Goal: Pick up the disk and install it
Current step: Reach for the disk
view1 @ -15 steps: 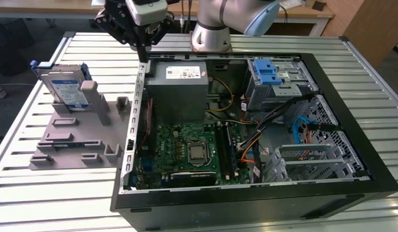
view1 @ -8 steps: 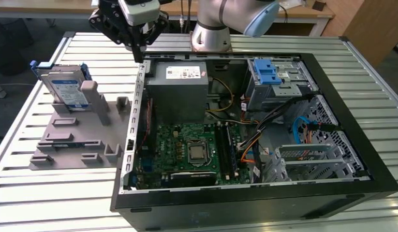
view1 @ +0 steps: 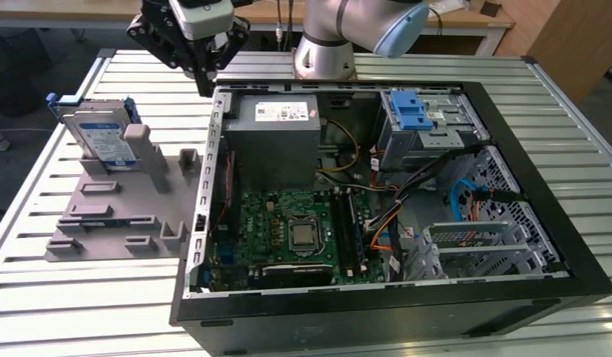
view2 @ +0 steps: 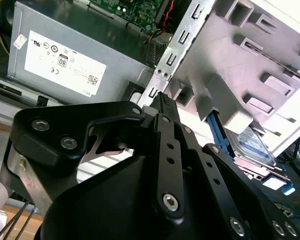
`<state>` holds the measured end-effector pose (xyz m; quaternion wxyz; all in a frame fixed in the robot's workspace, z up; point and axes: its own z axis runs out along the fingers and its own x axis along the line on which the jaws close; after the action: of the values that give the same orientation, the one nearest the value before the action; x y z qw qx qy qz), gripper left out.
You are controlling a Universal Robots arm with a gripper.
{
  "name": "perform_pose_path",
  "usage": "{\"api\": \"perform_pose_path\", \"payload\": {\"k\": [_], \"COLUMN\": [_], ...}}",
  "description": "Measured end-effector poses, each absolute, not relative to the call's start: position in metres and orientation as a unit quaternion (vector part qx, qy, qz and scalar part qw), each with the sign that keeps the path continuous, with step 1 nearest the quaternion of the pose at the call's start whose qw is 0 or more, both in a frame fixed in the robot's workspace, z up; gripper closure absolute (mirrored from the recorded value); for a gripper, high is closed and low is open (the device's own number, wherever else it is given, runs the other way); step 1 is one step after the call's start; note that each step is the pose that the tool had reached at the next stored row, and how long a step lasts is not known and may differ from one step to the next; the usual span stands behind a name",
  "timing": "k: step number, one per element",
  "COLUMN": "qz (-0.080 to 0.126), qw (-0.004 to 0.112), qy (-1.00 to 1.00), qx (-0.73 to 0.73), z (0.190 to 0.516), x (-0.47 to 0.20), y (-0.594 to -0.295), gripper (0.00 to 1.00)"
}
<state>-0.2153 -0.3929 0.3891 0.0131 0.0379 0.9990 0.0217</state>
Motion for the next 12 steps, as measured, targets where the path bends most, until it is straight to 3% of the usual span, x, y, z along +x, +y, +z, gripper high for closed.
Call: {"api": "perform_pose_path", "payload": {"k": [12], "qz": [0.022], "qw": [0.013], "qy": [0.999], "qx": [0.038], "z": [0.388], "x": [-0.230], "y": [-0.393], "gripper": [0.89]}}
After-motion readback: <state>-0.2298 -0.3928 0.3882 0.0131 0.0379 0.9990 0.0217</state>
